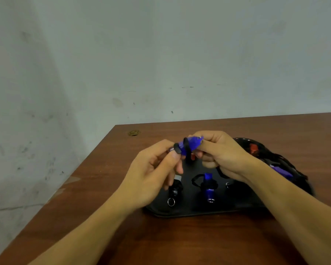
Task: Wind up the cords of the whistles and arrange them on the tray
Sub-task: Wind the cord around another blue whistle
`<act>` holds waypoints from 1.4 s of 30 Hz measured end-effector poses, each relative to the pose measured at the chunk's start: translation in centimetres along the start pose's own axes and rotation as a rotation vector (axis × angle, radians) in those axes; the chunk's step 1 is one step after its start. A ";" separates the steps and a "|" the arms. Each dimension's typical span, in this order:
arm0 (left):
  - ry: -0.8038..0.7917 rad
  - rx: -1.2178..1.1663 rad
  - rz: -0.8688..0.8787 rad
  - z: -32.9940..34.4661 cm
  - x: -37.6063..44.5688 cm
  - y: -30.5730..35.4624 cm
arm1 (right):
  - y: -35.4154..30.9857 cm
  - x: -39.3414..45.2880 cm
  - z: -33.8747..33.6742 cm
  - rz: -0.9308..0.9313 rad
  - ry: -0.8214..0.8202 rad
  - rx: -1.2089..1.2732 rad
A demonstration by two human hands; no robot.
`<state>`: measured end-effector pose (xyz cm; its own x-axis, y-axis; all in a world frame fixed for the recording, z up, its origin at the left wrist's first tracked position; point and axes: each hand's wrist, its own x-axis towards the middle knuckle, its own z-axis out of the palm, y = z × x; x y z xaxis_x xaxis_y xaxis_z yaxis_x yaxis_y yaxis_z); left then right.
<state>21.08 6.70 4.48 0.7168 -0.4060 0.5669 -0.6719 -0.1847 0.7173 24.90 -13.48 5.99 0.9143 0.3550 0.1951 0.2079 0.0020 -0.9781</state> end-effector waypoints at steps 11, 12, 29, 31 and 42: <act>0.217 0.431 -0.079 -0.6 0.2 -1.5 | 0.0 -2.8 0.6 -0.482 0.107 -0.816; 0.188 0.505 -0.054 -0.7 0.1 -1.6 | -0.3 -2.9 0.5 -0.508 0.110 -0.834; -0.175 0.280 0.089 1.1 -1.0 1.5 | -0.4 -2.6 -0.5 -0.094 -0.068 -0.037; -0.183 0.248 0.078 1.4 -1.0 1.5 | -0.2 -2.6 -0.7 -0.059 -0.062 -0.022; -0.009 -0.089 -0.045 1.6 -0.5 0.9 | 0.2 -2.9 -0.2 -0.133 0.030 -0.058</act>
<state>19.81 5.26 4.22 0.7437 -0.4072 0.5302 -0.6198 -0.1227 0.7751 22.40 -14.70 5.24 0.8873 0.3272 0.3251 0.3463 -0.0070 -0.9381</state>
